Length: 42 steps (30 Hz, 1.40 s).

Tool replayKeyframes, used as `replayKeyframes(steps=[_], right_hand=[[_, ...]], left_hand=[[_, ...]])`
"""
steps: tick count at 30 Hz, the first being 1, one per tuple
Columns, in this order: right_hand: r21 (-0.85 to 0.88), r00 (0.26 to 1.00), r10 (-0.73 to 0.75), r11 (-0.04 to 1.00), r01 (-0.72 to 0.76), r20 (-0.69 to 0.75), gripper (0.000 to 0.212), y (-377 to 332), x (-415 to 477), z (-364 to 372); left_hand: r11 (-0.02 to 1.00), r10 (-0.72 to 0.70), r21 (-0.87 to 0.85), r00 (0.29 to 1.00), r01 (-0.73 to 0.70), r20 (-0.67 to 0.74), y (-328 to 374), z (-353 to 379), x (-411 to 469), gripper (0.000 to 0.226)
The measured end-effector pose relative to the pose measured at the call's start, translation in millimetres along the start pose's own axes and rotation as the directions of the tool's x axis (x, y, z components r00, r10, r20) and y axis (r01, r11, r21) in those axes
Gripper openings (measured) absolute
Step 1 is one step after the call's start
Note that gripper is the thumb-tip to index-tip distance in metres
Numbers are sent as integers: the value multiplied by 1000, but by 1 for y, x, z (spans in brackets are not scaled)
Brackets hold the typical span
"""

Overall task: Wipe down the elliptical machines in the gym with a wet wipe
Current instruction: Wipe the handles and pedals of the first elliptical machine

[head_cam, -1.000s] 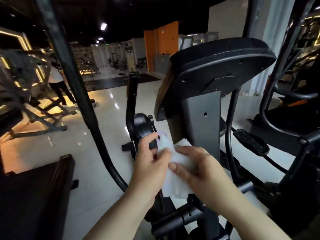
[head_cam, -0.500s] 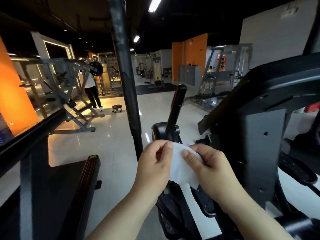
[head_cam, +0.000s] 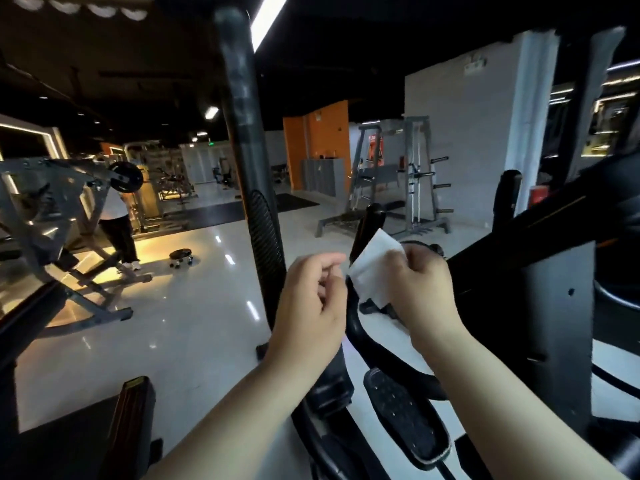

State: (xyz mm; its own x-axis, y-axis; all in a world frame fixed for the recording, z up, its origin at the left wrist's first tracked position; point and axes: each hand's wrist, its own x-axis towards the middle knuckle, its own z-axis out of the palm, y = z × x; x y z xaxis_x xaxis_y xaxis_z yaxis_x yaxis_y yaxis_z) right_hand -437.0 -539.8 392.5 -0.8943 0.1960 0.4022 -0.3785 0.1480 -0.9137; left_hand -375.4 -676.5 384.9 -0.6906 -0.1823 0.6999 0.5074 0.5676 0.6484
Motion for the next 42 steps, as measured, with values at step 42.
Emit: replayKeyframes(steps=[42], right_hand=[[-152,897,-433,896,418,-84,50,62,40,60]], left_hand=[[926,-37,-375,999,33,-4,-88,99,75,43]])
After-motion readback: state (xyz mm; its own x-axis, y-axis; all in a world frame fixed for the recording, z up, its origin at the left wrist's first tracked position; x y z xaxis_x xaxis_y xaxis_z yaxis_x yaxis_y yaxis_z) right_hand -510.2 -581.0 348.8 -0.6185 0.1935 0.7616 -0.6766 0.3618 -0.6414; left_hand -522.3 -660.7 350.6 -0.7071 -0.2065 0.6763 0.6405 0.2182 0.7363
